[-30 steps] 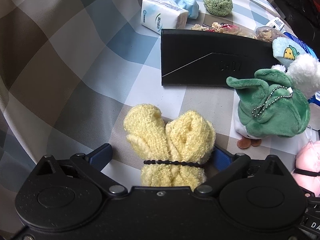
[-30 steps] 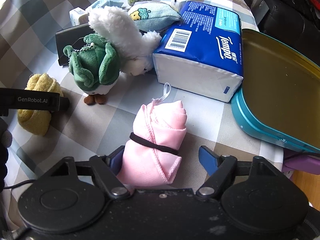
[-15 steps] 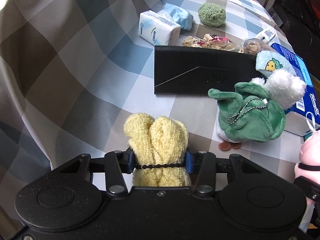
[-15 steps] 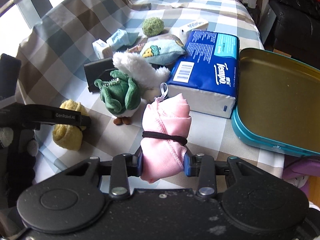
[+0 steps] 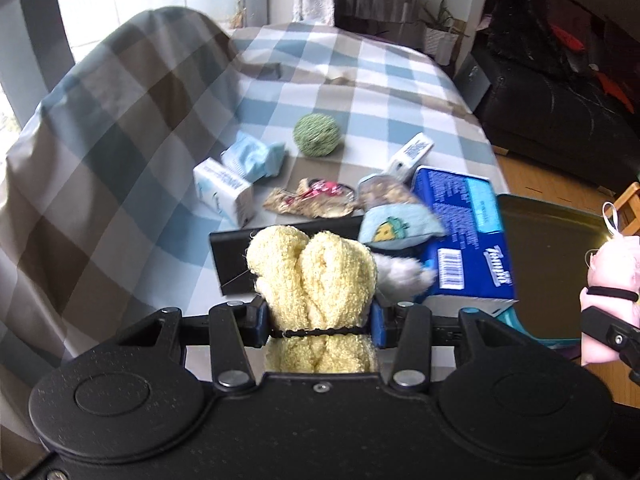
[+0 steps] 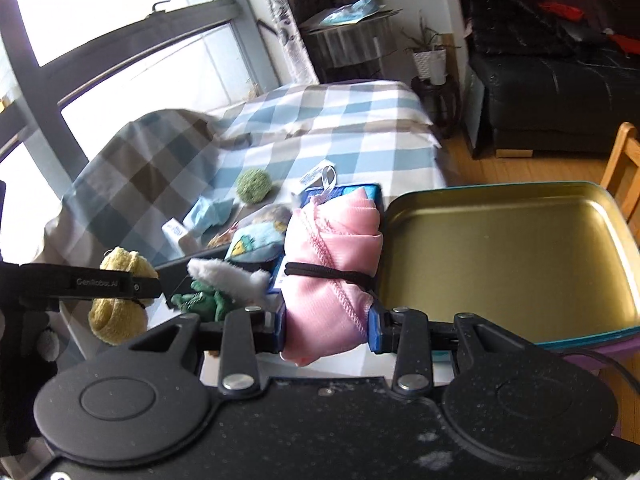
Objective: Organize soft objects
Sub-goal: 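Carry both towels into the tin tray and open both grippers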
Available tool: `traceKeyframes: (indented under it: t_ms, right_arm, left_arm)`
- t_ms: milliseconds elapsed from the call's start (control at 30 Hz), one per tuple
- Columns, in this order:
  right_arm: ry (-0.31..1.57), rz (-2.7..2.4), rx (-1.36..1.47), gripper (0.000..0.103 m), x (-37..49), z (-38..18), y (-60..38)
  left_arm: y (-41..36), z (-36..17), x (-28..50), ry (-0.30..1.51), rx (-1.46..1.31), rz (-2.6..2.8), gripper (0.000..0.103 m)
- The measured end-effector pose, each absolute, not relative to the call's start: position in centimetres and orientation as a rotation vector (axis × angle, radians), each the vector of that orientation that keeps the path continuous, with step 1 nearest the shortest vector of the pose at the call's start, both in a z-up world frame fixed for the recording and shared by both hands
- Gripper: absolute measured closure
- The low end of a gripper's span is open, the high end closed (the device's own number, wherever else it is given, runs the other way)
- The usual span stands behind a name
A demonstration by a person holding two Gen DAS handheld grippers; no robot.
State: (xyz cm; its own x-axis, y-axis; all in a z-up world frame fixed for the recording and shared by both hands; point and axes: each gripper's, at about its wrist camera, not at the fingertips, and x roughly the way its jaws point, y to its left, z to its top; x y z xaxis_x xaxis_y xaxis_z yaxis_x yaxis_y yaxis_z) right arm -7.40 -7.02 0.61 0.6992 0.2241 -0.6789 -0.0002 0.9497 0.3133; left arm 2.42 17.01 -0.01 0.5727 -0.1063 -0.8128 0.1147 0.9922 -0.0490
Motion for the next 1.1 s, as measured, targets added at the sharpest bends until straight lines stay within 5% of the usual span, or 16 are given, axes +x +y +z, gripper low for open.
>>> traceKeyframes:
  t_ms: [500,1100]
  right_arm:
    - [0.654,-0.273,0.328,0.067,-6.5,4.6,-20.1]
    - [0.863,-0.416,0.394,0.067,-3.5,-0.1,-23.3]
  left_arm:
    - [3.3,4.4,2.4,0.842,0.107,-0.441,0.058]
    - [-3.6,-2.0,3.7,1.024,0.161,-0.495,0.057]
